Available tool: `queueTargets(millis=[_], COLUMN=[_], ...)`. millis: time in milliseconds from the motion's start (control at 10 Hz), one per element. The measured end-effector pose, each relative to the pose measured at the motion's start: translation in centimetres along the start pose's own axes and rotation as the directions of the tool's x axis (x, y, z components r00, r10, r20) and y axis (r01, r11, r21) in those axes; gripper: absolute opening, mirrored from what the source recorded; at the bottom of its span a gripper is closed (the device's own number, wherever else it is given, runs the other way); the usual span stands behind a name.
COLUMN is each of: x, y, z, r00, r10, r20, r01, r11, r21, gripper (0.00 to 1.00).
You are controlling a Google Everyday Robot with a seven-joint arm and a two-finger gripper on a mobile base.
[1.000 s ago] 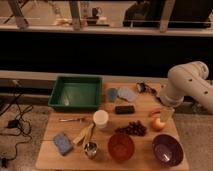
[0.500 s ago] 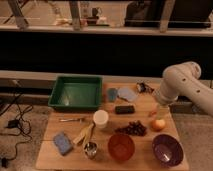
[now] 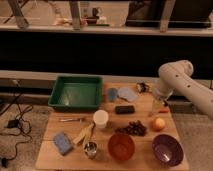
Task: Place pepper in paper cup
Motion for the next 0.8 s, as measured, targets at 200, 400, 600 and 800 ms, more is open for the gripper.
queueTargets(millis=[200,400,600,800], x=[0.3,0.8,1.8,2.9], y=[-0.7,-1.4,-2.2,-3.2], z=[1.4,2.6,3.8,5.5], r00=[1.000,0.999,0.996,0.991], r10=[0.021,0.047,0.087,0.132], r20=[-0.002,-0.006,-0.015,-0.028], r01=[-0.021,-0.048,-0.087,-0.134], r11=[1.000,0.999,0.996,0.990], r21=[-0.010,-0.022,-0.034,-0.054], gripper=[0.80,0.80,0.80,0.80])
